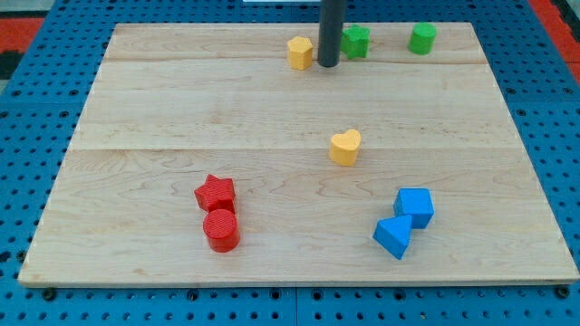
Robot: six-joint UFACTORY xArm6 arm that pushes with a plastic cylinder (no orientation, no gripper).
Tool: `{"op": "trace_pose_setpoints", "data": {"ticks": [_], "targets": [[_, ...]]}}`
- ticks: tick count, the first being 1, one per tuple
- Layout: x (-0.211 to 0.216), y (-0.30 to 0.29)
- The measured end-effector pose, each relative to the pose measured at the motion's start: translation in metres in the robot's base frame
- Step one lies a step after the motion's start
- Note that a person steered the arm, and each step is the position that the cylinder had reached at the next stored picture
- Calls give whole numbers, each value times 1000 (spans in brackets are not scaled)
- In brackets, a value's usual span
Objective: Move the yellow heart to the left side of the yellow hexagon
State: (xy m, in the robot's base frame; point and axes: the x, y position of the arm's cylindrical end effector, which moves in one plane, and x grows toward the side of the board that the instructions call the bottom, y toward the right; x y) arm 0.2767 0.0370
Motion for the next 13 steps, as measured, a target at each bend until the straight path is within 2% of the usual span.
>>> {"op": "trace_pose_setpoints", "data": {"ticks": [1, 2, 3, 4, 5, 6, 7, 9, 10, 11, 12, 13], "targets": [[-8, -34], [-10, -31], [35, 30], [65, 161], [118, 214], [166, 127], [184, 87], [157, -34], [187, -40], [158, -101], [104, -100], [146, -104]]}}
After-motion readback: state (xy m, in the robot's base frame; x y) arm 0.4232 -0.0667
